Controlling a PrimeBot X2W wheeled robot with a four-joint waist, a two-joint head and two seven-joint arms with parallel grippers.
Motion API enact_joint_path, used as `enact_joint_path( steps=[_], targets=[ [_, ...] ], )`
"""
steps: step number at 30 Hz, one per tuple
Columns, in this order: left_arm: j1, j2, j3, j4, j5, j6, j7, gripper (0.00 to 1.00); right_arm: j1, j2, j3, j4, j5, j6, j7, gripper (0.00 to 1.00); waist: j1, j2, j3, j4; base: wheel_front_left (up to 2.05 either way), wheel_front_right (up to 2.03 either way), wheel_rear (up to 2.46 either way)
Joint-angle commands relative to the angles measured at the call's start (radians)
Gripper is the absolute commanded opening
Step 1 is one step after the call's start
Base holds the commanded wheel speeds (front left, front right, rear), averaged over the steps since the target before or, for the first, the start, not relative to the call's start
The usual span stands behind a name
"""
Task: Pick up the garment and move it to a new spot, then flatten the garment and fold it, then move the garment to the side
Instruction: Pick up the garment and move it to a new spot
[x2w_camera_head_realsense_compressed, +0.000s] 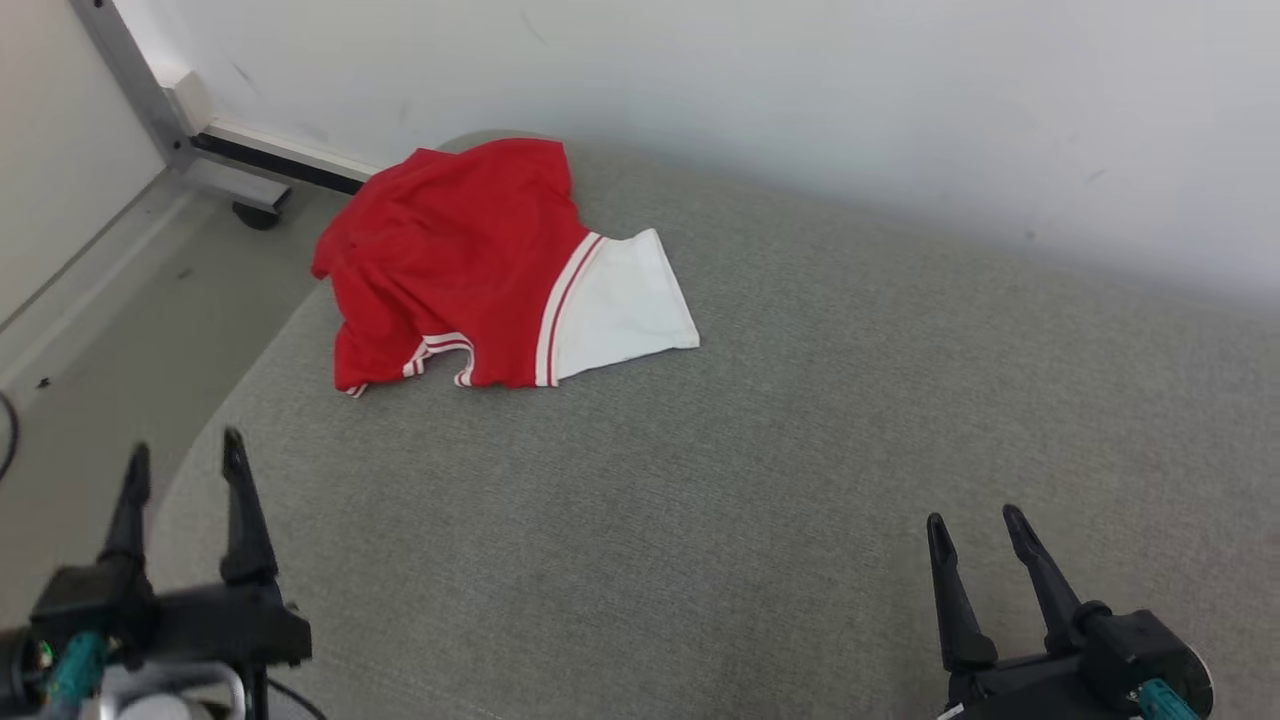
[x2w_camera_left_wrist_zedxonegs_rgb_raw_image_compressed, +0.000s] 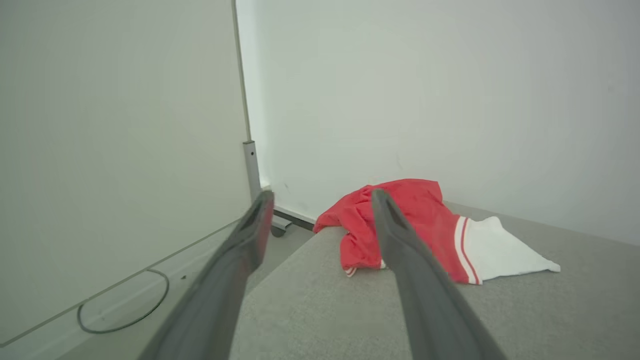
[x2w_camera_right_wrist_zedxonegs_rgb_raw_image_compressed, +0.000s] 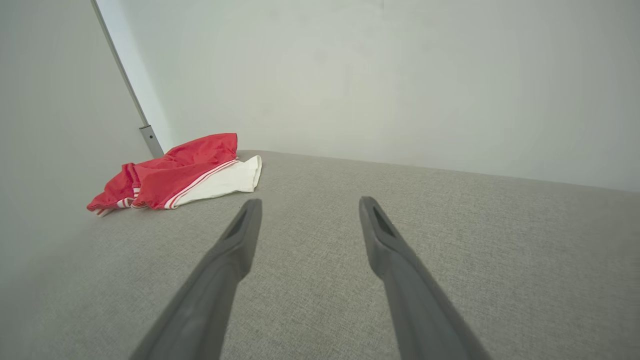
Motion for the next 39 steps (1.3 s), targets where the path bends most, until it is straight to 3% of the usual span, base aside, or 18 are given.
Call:
enact_joint_path(
  steps=[1, 8, 18, 29, 39],
  targets=[
    [-0.055, 0.012, 0.008, 0.016, -0.008, -0.001, -0.003, 1.0, -0.017, -0.009, 0.002, -0.006, -0.008, -0.003, 0.0, 1.0, -0.0001, -0.0002, 0.081, -0.091, 0.0, 0.0, 0.0],
    [-0.286, 0.078, 0.049, 0.08, -0.034, 0.002, -0.003, 1.0, -0.084, -0.045, -0.005, -0.055, -0.001, -0.003, 0.0, 1.0, -0.0001, -0.0002, 0.216, -0.248, 0.0, 0.0, 0.0],
    [-0.497, 0.192, 0.109, 0.203, -0.087, -0.013, 0.036, 1.0, -0.118, -0.041, -0.035, -0.15, -0.017, -0.003, 0.0, 1.0, -0.0001, -0.0002, 0.346, -0.397, 0.0, 0.0, 0.0],
    [-0.669, 0.324, 0.08, 0.401, -0.067, -0.037, 0.144, 1.0, -0.131, -0.049, -0.054, -0.213, -0.015, -0.003, 0.0, 1.0, -0.0001, -0.0002, 0.422, -0.459, 0.0, 0.0, 0.0],
    [-0.765, 0.402, 0.049, 0.638, -0.082, -0.053, 0.381, 1.0, -0.133, -0.047, -0.069, -0.232, -0.026, -0.003, 0.0, 1.0, -0.0001, -0.0002, 0.461, -0.494, 0.0, 0.0, 0.0]
  ],
)
